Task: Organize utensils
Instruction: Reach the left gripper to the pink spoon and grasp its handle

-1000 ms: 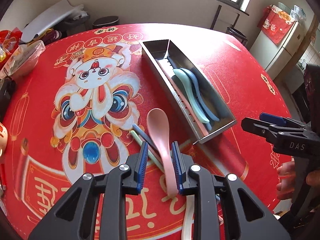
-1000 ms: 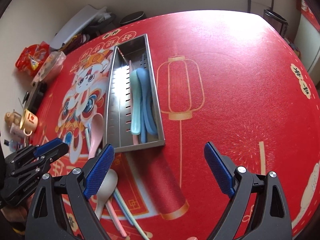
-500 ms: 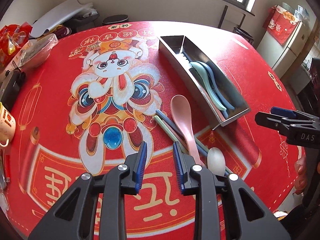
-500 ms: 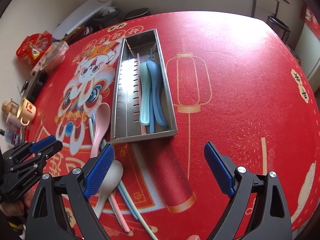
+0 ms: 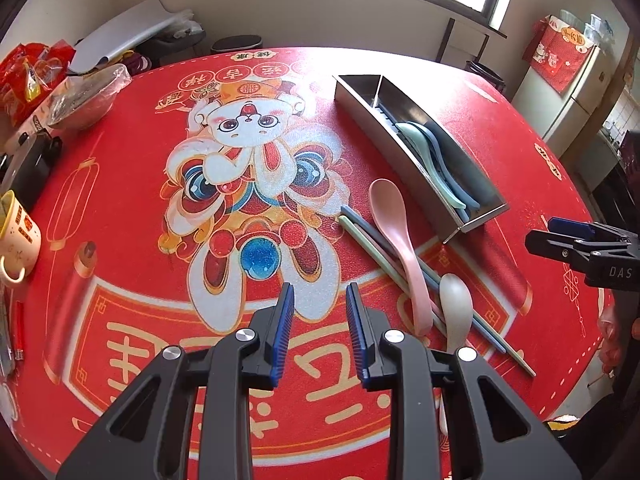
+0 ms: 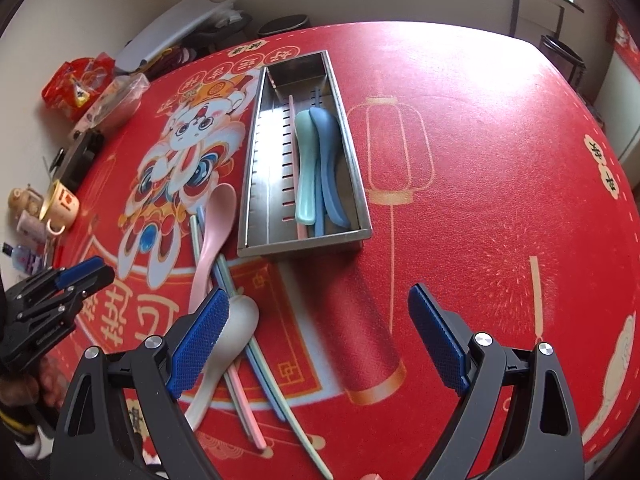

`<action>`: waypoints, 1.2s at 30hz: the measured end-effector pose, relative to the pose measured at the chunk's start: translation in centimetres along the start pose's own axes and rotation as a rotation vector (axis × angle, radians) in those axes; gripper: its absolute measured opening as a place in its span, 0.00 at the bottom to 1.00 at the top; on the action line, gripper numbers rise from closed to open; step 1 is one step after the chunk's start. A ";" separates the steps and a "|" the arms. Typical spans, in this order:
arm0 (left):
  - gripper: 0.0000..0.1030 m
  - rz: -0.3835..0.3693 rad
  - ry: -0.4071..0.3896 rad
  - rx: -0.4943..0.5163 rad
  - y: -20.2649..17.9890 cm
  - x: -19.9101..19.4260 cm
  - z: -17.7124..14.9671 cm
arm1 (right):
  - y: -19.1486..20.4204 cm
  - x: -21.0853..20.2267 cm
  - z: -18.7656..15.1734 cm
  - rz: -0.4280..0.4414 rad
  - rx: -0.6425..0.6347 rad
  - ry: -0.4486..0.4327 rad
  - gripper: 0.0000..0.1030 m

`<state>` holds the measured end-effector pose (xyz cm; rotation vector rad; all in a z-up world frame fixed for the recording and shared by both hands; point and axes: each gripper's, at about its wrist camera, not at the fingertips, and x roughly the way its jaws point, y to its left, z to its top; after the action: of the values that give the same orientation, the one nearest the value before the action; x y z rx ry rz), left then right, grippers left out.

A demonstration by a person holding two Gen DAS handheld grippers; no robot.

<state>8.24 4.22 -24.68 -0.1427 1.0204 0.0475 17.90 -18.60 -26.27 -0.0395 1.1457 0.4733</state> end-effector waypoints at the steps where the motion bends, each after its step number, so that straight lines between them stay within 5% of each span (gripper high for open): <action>1: 0.25 -0.004 -0.003 -0.005 0.2 -0.1 -0.2 | 0.0 0.0 -0.3 -0.006 -0.005 0.002 0.86; 10: 0.25 -0.036 0.003 -0.019 0.7 0.4 -1.0 | -0.9 1.5 -2.9 -0.003 -0.018 0.070 0.85; 11: 0.25 -0.040 0.006 -0.017 0.6 0.5 -1.1 | -0.7 1.6 -3.1 0.000 -0.026 0.080 0.83; 12: 0.25 -0.045 0.009 -0.016 0.5 0.5 -1.2 | -0.6 1.9 -3.4 0.006 -0.036 0.093 0.68; 18: 0.25 -0.062 0.024 -0.022 0.3 0.9 -1.8 | 0.6 3.0 -4.2 0.019 -0.092 0.142 0.48; 36: 0.25 -0.225 0.087 -0.010 -4.6 5.4 0.9 | -3.6 1.9 -5.3 0.011 0.001 0.126 0.48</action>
<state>12.32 -0.37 -28.34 -0.2697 1.0854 -0.1591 15.31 -22.65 -30.93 -0.0626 1.2700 0.4851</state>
